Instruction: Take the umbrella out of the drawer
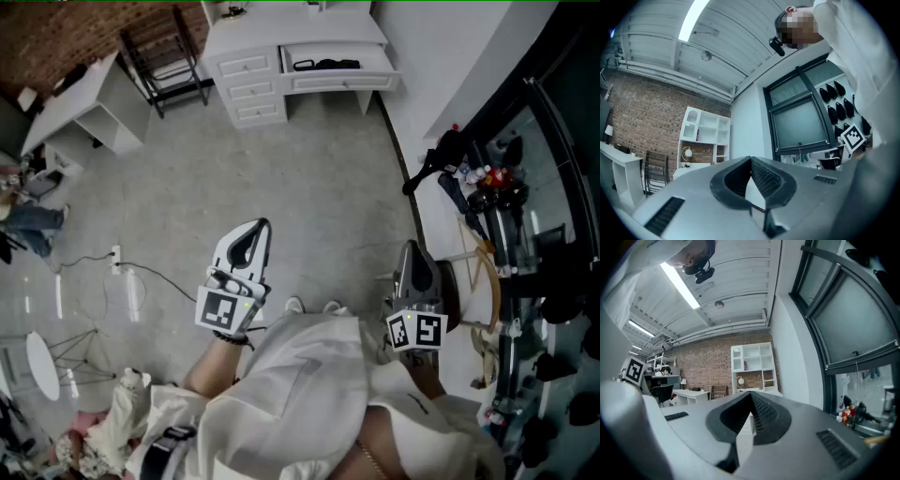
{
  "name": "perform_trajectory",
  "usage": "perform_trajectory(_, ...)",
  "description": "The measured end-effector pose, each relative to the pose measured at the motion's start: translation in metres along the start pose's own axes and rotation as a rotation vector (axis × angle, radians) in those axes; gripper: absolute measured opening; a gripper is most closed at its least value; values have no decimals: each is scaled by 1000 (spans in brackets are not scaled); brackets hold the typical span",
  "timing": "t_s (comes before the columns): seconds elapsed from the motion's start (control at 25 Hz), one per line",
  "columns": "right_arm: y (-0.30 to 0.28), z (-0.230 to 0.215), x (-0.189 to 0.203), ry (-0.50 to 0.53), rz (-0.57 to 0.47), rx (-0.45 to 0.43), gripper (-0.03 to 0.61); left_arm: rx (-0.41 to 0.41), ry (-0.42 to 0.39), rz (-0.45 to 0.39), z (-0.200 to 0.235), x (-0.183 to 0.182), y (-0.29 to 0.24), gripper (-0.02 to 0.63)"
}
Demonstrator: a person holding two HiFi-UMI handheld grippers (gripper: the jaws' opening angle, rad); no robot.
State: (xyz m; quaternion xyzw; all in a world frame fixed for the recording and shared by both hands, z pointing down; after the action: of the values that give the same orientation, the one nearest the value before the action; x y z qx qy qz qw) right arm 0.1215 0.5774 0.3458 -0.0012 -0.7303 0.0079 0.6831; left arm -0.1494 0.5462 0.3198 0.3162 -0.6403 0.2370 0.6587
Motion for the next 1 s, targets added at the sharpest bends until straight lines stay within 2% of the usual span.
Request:
perform_trajectory(0.8,7,15,-4,-33,-21,-6,17,12,8,-36,5,-7,9,24)
perform_trajectory(1.0,3,23,-5,-28,-21,-5,17,63,40,-35,7,-7,3,32)
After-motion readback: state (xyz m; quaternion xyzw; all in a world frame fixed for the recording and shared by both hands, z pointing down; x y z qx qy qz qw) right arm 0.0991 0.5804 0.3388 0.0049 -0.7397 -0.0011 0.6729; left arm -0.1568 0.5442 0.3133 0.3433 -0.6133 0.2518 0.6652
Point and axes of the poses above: the fingertips, and each gripper's own axes: y backward along the fingers, z to its left, x out of its underside, the point moved 1 cm from there along y, backward along the fingers, and after that the axes turned 13 degrees about x, right-handed, at the moved point
